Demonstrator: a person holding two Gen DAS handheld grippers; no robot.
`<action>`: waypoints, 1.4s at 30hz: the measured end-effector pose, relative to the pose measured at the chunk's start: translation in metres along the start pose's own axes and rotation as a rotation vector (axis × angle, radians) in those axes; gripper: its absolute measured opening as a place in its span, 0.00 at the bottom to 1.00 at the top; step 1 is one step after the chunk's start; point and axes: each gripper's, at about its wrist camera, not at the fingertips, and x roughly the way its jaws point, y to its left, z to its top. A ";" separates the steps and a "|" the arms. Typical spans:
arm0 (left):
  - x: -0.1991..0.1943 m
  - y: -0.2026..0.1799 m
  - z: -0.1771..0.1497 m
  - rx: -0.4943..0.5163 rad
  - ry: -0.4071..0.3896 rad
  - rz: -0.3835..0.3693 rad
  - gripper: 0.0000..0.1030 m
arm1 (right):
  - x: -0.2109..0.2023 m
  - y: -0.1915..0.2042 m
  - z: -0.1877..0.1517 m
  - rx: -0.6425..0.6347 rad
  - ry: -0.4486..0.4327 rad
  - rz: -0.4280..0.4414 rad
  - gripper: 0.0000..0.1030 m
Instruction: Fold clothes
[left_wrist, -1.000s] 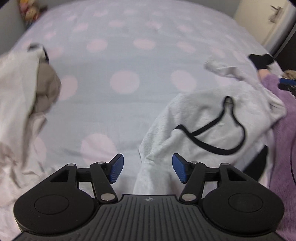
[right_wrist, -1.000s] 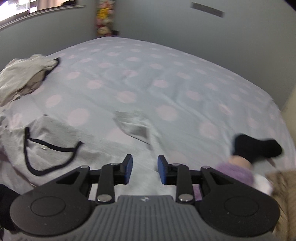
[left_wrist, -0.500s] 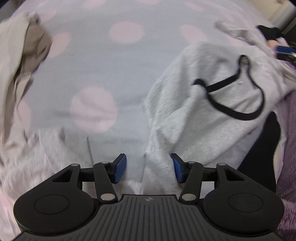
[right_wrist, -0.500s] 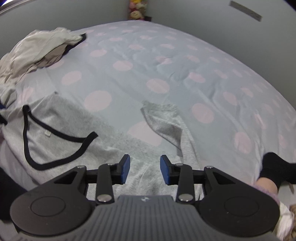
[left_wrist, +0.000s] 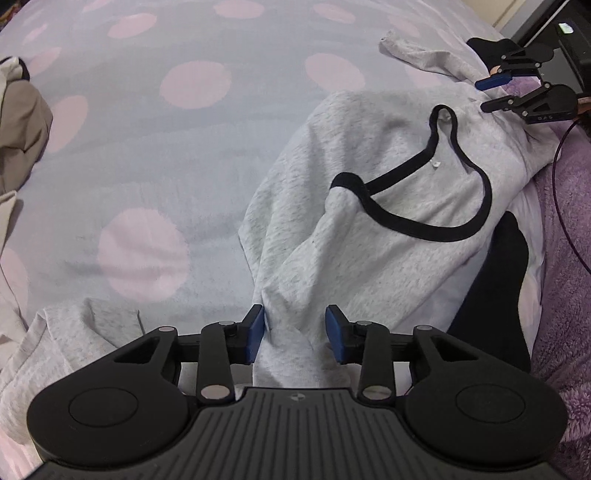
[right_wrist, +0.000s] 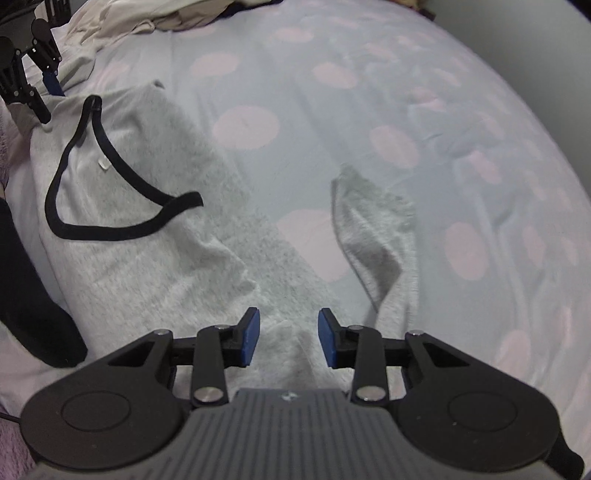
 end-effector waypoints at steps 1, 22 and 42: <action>0.000 0.001 0.000 -0.004 0.001 0.000 0.32 | 0.006 -0.001 0.000 0.006 0.011 0.009 0.36; -0.115 -0.029 -0.003 -0.022 -0.323 0.210 0.04 | -0.120 0.020 -0.007 0.111 -0.213 -0.303 0.05; -0.386 -0.140 0.014 0.084 -1.207 0.527 0.03 | -0.431 0.080 -0.015 0.250 -0.947 -0.905 0.05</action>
